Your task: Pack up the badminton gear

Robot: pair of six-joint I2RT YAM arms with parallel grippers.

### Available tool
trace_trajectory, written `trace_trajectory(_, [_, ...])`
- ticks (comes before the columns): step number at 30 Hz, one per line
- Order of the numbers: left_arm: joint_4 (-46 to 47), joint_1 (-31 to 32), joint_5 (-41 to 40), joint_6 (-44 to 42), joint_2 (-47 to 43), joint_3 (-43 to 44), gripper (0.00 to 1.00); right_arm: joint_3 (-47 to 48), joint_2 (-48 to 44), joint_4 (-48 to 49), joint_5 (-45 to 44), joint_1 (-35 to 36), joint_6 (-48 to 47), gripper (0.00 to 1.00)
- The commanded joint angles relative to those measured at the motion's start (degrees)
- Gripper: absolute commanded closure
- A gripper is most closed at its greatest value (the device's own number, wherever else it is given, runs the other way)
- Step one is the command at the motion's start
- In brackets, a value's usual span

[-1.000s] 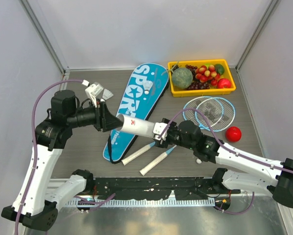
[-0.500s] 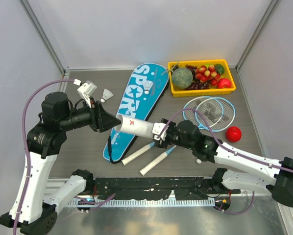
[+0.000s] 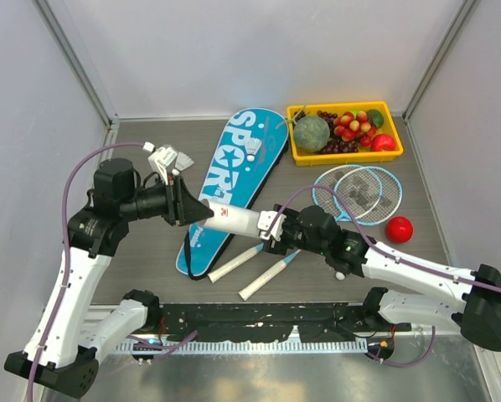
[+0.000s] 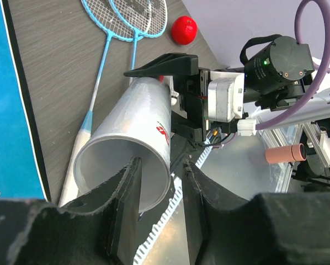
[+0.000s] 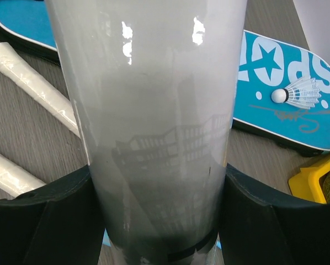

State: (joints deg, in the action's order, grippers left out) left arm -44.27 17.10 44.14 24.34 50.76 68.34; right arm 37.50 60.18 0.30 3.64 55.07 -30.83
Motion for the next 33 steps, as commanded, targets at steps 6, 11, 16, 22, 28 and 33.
trace_trajectory(6, [5.6, 0.1, 4.5, 3.2, 0.2, -2.2, 0.88, 3.4, 0.9, 6.4, -0.5, 0.2, 0.6, 0.68])
trace_trajectory(11, [3.9, 0.1, 2.4, 4.1, 1.2, -2.2, 1.00, 3.0, 1.2, 6.7, -1.5, 0.2, -0.6, 0.70])
trace_trajectory(16, [-2.2, -0.3, -3.0, 2.0, 2.7, 1.6, 1.00, 2.0, 0.5, 6.6, -3.3, 0.2, -2.1, 0.72])
trace_trajectory(22, [-2.2, -5.4, 0.0, 2.7, 2.7, 4.3, 1.00, -0.2, -1.6, 6.5, -3.5, 0.1, -5.2, 0.71])
trace_trajectory(28, [-4.2, -7.7, 1.4, 2.5, 3.2, 7.0, 1.00, -1.1, -2.8, 6.5, -3.5, -0.1, -6.4, 0.72])
trace_trajectory(33, [-8.0, -9.1, 0.3, 0.5, 3.2, 10.1, 1.00, -1.5, -3.2, 6.4, -3.5, -0.5, -7.5, 0.72])
